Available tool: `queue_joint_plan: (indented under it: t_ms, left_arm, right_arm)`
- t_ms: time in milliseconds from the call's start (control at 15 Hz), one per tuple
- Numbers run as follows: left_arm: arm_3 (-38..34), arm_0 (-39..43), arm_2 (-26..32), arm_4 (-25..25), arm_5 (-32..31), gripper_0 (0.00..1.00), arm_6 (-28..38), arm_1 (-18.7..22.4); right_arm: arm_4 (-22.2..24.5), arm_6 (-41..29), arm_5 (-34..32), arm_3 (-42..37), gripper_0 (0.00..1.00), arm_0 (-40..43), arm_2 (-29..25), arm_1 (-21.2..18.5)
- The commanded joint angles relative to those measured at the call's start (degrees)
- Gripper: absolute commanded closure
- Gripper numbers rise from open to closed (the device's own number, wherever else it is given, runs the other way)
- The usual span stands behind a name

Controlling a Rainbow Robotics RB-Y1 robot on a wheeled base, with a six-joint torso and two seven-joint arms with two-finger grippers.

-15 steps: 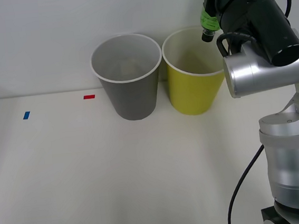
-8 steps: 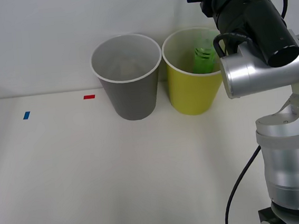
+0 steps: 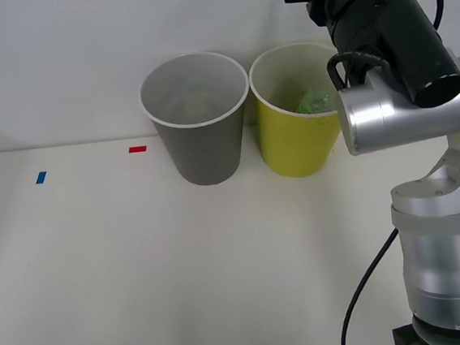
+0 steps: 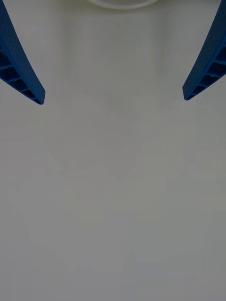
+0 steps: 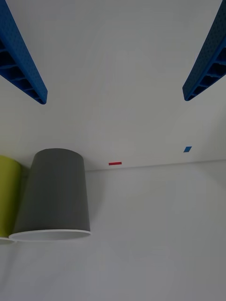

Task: Put cans in the gray bin and PET bottles in the light green bin.

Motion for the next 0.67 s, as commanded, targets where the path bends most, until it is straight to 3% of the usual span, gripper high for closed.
queue_joint_plan:
  t_ms: [67, 400, 667]
  left_arm:
    - [0.00, 0.00, 0.00, 0.00, 0.00, 0.00, 0.00, 0.00]
    - [0.00, 0.00, 0.00, 0.00, 0.00, 0.00, 0.00, 0.00]
    - [0.00, 0.00, 0.00, 0.00, 0.00, 0.00, 0.00, 0.00]
  right_arm:
    - [-0.73, 0.12, 0.01, -6.50, 0.00, 6.57, 2.05, -0.76]
    - [-4.86, 0.12, 0.01, -19.51, 0.00, 21.16, 3.72, -2.25]
    - [-6.26, -0.32, -1.57, -25.75, 0.00, 30.39, 4.60, -7.26]
